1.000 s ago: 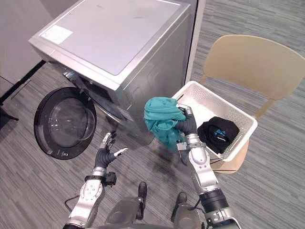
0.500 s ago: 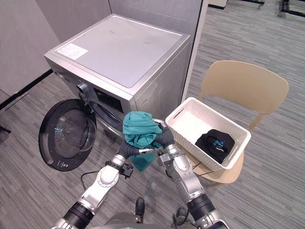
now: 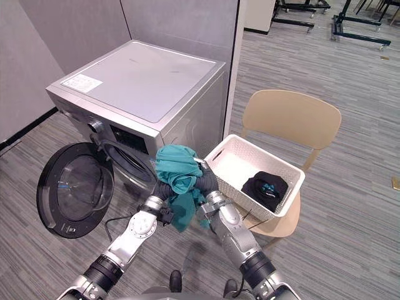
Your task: Pick up the laundry basket with both hands and put the clothes into the washing machine.
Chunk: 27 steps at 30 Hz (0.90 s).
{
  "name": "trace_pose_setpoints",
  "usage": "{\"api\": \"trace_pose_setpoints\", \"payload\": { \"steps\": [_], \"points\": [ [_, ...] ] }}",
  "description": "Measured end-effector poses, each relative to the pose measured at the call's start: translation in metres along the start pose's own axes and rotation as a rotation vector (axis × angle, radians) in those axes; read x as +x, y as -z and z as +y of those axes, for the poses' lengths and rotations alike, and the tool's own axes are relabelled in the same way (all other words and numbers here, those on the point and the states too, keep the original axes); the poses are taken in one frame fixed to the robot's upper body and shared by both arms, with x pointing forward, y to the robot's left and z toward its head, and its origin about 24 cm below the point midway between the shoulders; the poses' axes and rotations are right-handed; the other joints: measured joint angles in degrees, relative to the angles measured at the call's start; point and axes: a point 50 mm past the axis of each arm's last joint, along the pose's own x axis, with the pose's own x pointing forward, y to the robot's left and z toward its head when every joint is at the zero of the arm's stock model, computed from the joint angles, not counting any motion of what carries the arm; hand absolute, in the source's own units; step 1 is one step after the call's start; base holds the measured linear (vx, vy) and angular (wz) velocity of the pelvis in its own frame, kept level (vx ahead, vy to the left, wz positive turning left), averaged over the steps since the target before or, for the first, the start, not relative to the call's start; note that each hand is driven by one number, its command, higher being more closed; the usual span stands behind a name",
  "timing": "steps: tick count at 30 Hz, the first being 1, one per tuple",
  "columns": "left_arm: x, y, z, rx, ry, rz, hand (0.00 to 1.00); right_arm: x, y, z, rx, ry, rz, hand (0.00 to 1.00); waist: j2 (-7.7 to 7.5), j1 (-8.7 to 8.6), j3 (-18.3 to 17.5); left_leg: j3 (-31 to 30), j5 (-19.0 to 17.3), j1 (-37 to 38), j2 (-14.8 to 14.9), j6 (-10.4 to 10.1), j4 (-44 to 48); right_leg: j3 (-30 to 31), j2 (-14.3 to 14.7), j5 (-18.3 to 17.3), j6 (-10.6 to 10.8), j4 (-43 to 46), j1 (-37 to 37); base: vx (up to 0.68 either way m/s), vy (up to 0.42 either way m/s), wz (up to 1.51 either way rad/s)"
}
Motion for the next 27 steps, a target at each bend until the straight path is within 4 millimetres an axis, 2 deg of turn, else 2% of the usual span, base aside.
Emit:
{"api": "trace_pose_setpoints", "payload": {
  "steps": [5, 10, 12, 14, 16, 19, 21, 23, 25, 27],
  "points": [
    [-0.004, 0.004, 0.004, -0.016, -0.028, 0.023, 1.0, -0.001, -0.005, -0.008, -0.141, -0.007, 0.008, 0.0, 0.01, -0.02, -0.21, -0.03, 0.19, -0.03, 0.57, -0.29, -0.16, -0.01, 0.72, 0.28, -0.27, -0.84, 0.28, 0.0, -0.014, 0.0],
    [-0.014, 0.007, -0.002, -0.092, -0.061, 0.035, 1.0, -0.019, -0.021, -0.017, -0.399, 0.035, -0.047, 0.0, 0.02, 0.05, -0.23, -0.14, 0.24, 0.05, 0.62, -0.39, -0.38, -0.24, 0.85, 0.18, -0.15, -1.22, 0.59, 0.02, -0.008, 0.02],
    [-0.024, 0.018, 0.009, -0.103, -0.135, 0.093, 1.0, -0.032, -0.03, -0.024, -0.546, 0.066, -0.067, 0.0, 0.02, -0.07, -0.23, -0.03, 0.23, 0.21, 0.65, -0.4, -0.66, -0.12, 0.91, 0.06, -0.02, -1.2, 0.55, 0.01, -0.003, -0.03],
    [-0.042, 0.034, 0.023, -0.101, -0.216, 0.173, 1.0, -0.047, -0.037, -0.035, -0.73, 0.147, -0.083, 0.0, 0.02, -0.06, -0.23, 0.42, 0.23, 0.66, 0.73, -0.4, -1.39, 0.35, 1.02, -0.12, 0.11, -1.13, 0.4, 0.02, -0.007, -0.1],
    [-0.058, 0.044, 0.029, -0.101, -0.26, 0.235, 1.0, -0.06, -0.036, -0.044, -0.816, 0.217, -0.061, 0.0, 0.01, -0.03, -0.22, 0.48, 0.2, 0.62, 0.73, -0.41, -1.43, 0.42, 0.98, -0.27, 0.18, -1.08, 0.31, 0.01, -0.002, -0.03],
    [-0.077, 0.057, 0.03, -0.096, -0.277, 0.318, 1.0, -0.079, -0.026, -0.055, -0.856, 0.289, 0.008, 0.0, -0.02, -0.06, -0.22, -0.67, 0.21, -0.33, 0.57, -0.41, -1.43, -0.68, 0.84, -0.86, 0.46, -0.81, -0.23, 0.02, 0.001, 0.18],
    [-0.087, 0.066, 0.027, -0.101, -0.273, 0.373, 1.0, -0.089, -0.011, -0.06, -0.841, 0.305, 0.083, 0.0, -0.07, -0.07, -0.23, -2.12, 0.24, -0.94, 0.07, -0.4, -1.42, -2.16, 0.76, -1.21, 0.36, -0.57, -0.24, 0.02, 0.005, 0.35],
    [-0.099, 0.08, 0.029, -0.1, -0.285, 0.448, 1.0, -0.098, 0.015, -0.071, -0.775, 0.354, 0.2, 0.0, -0.46, 0.08, -0.01, -4.72, 0.49, -2.87, -0.21, -0.71, -1.25, -4.82, 0.64, -2.44, 0.54, 0.48, -0.73, -0.01, -0.005, 0.57],
    [-0.105, 0.088, 0.029, -0.099, -0.288, 0.493, 1.0, -0.107, 0.032, -0.08, -0.73, 0.397, 0.286, 0.0, -0.73, 0.28, 0.04, -7.28, 0.73, -5.37, -0.47, -1.01, -0.57, -7.73, 0.31, -3.93, 0.45, 2.62, -2.31, -0.02, -0.021, 0.87],
    [-0.11, 0.101, 0.03, -0.104, -0.296, 0.561, 1.0, -0.126, 0.059, -0.094, -0.663, 0.455, 0.436, 0.0, -1.28, 0.84, 0.56, -10.86, 2.56, -8.7, -1.45, -0.45, -0.16, -14.09, -1.14, -6.88, 0.55, 6.52, -4.12, 0.03, -0.028, 1.35]
  ]
}}
